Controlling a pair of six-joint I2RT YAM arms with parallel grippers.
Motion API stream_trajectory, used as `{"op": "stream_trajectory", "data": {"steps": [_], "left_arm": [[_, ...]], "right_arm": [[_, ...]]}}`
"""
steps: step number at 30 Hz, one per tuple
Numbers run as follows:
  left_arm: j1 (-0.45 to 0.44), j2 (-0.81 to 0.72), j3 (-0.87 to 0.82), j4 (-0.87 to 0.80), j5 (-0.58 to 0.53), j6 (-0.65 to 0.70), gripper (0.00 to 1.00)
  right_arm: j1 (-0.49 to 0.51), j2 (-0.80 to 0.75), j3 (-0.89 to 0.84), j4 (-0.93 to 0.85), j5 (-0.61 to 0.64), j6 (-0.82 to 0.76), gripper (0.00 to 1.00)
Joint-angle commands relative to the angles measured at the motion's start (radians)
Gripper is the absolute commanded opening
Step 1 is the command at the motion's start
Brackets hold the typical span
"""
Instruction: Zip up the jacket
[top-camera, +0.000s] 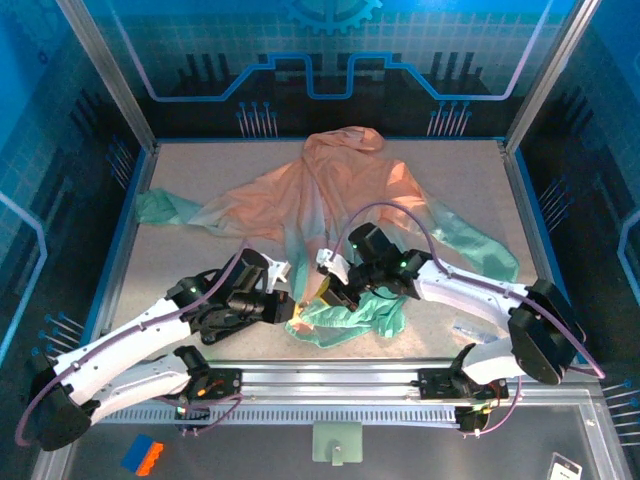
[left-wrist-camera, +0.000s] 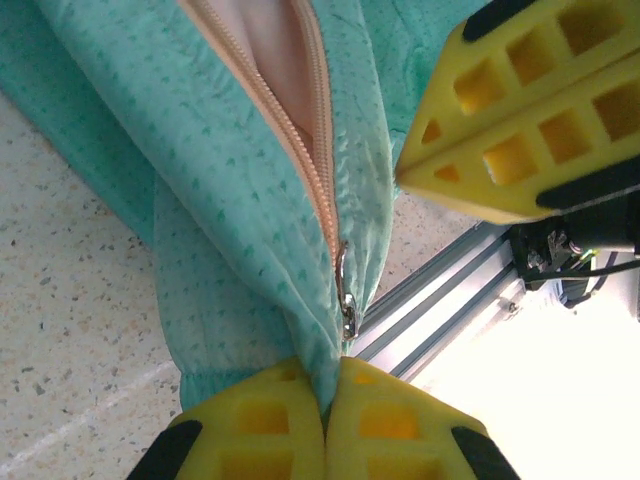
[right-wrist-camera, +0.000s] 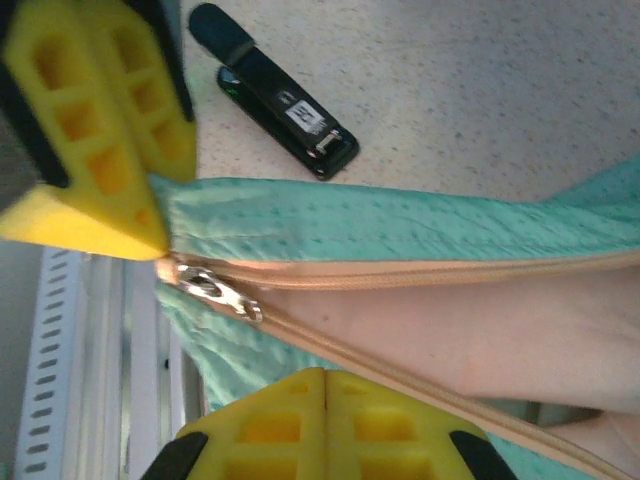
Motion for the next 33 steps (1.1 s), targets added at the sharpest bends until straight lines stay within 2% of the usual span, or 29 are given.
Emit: {"op": "stream_trajectory", "data": {"steps": [1,4,7,18,21,26,28,33], "left_arm": [[-0.006,-0.001,0.042,0.008,0.038,0.093,0.0],[-0.006,0.002,0.05,0.034,0.05,0.136,0.0],[-0.006,0.009,0.054,0.057,0.061,0.163,0.0],[-0.007,0.022,0.06,0.079,0.064,0.197,0.0],[-0.006,0.025,0.061,0.082,0.062,0.2,0.0],[-0.006,0.033,0.066,0.076,0.056,0.204,0.0],[-0.007,0.035,0.066,0.068,0.052,0.207,0.0],[-0.007,0.041,0.066,0.069,0.052,0.209,0.0]], "right_arm": [[-0.006,-0.017,-0.019,0.064,-0.124,-0.013,0.21],[-0.013,0.022,-0.001,0.049,-0.152,-0.004,0.32],[-0.026,0.034,-0.019,0.102,-0.204,0.023,0.37],[-0.035,0.075,0.0,0.099,-0.247,0.006,0.39],[-0.035,0.086,0.014,0.08,-0.256,-0.006,0.35],[-0.034,0.07,0.007,0.096,-0.233,0.005,0.12],[-0.034,0.052,-0.002,0.113,-0.225,0.016,0.11],[-0.034,0.034,-0.003,0.106,-0.218,0.026,0.19]]}}
